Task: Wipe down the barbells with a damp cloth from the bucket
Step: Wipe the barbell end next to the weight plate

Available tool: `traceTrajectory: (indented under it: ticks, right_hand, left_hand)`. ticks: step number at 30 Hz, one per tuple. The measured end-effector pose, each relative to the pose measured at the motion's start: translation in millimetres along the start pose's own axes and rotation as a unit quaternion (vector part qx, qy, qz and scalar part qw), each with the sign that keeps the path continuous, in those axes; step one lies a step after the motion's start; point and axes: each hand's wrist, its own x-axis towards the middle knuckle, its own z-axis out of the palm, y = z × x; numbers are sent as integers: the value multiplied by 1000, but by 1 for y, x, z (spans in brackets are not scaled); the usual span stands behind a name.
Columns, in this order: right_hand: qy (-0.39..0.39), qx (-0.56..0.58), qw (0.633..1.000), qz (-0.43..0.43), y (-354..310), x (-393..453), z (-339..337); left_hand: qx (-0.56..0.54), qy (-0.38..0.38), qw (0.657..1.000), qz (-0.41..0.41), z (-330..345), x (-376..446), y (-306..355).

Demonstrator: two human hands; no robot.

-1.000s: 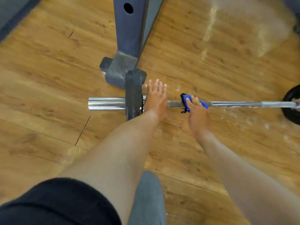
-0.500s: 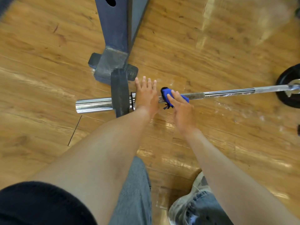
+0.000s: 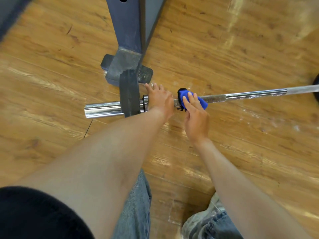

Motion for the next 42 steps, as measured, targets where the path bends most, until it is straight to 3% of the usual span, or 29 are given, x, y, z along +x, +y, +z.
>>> traceTrajectory:
  ticks: [2,6,10,11,14,16,19,23,25,27,28,31,35,39,42]
  right_hand:
    - [9,1,1000,-29,14,5,-7]
    - [50,-4,994,101,22,16,-15]
    - [-4,-1,999,-50,15,15,-9]
    - [9,-2,999,-45,21,19,-14]
    - [62,11,993,101,27,26,-21]
    - [32,8,997,72,14,26,-13]
    - [-6,23,998,-52,15,20,-6]
    - [63,41,994,84,28,27,-10]
    - [29,35,998,45,17,27,-5]
    - [10,36,999,-36,22,27,-4]
    - [21,38,998,-36,29,28,-6]
    - [79,53,992,88,39,32,-10]
    - [13,39,999,-32,29,33,-8]
    - [52,58,994,72,32,38,-11]
    - [12,41,998,47,27,40,-14]
  left_hand:
    - [9,-16,1000,5,-3,1,0]
    - [11,-40,999,19,-6,3,-2]
    - [-16,-61,998,25,-6,9,-4]
    - [-21,-70,997,30,-6,11,-5]
    - [-27,-85,995,41,-6,16,-7]
    - [-29,-91,995,42,-8,17,-8]
    - [-36,-97,993,50,-9,20,-9]
    - [-37,-112,991,63,-7,26,-13]
    - [-40,-114,991,65,-9,27,-15]
    - [-44,-113,991,65,-11,25,-16]
    - [-46,-113,990,66,-12,24,-15]
    - [-56,-90,993,59,-8,24,-16]
    - [-58,-62,995,59,-5,24,-15]
    - [-60,-39,996,54,-3,24,-15]
    - [-49,-3,998,27,-3,20,-12]
